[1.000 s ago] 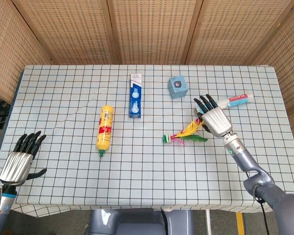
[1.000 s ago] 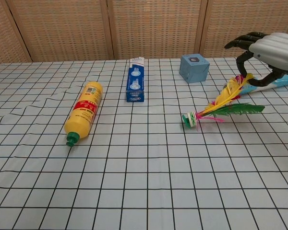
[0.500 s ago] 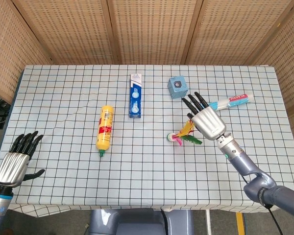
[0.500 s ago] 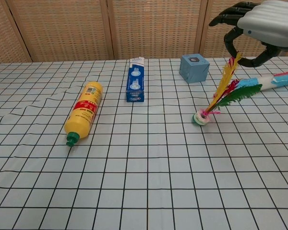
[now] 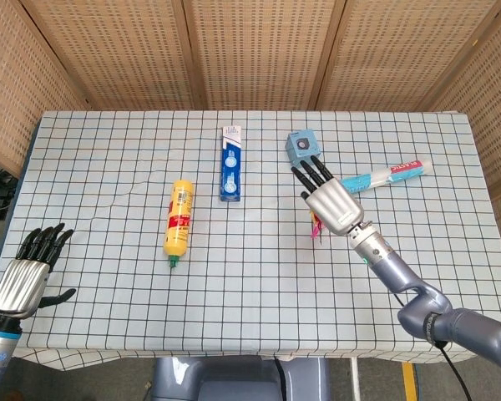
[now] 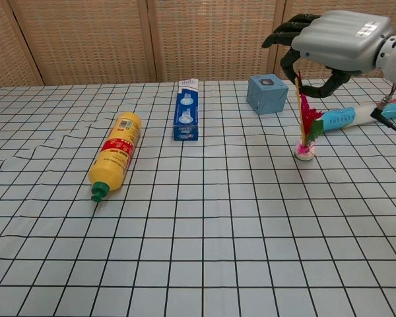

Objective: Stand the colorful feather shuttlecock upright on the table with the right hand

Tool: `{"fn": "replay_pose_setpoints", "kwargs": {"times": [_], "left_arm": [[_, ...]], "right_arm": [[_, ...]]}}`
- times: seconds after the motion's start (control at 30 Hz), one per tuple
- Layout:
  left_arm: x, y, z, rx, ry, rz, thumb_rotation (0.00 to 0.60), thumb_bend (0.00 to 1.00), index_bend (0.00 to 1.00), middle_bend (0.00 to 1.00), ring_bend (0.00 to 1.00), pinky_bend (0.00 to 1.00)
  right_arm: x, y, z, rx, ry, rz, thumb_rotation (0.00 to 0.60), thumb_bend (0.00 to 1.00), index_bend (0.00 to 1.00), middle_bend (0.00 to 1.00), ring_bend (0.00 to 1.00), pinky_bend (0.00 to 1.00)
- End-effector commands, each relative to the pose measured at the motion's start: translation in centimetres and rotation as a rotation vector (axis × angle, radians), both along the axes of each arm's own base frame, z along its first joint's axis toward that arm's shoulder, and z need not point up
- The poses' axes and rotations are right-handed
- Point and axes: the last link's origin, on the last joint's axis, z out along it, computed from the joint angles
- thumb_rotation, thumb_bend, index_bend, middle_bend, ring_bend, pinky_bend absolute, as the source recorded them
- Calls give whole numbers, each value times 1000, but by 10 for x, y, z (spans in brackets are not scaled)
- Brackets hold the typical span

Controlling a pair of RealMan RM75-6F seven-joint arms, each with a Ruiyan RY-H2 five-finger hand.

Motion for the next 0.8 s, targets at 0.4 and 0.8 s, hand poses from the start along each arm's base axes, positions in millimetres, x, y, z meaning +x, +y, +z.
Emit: {"fn": "replay_pose_setpoints", "kwargs": {"times": [0.4,0.8], "left_arm": [[0,-4,2,-1,-7,-7,600,0,0,0,0,0],[-2,-5,1,0,-6,-16,600,0,0,0,0,0]], "right_arm": [[7,7,45,-167,-165,-16,600,0,0,0,0,0],[-79,96,106,-227,-465,-236,600,0,0,0,0,0]]}}
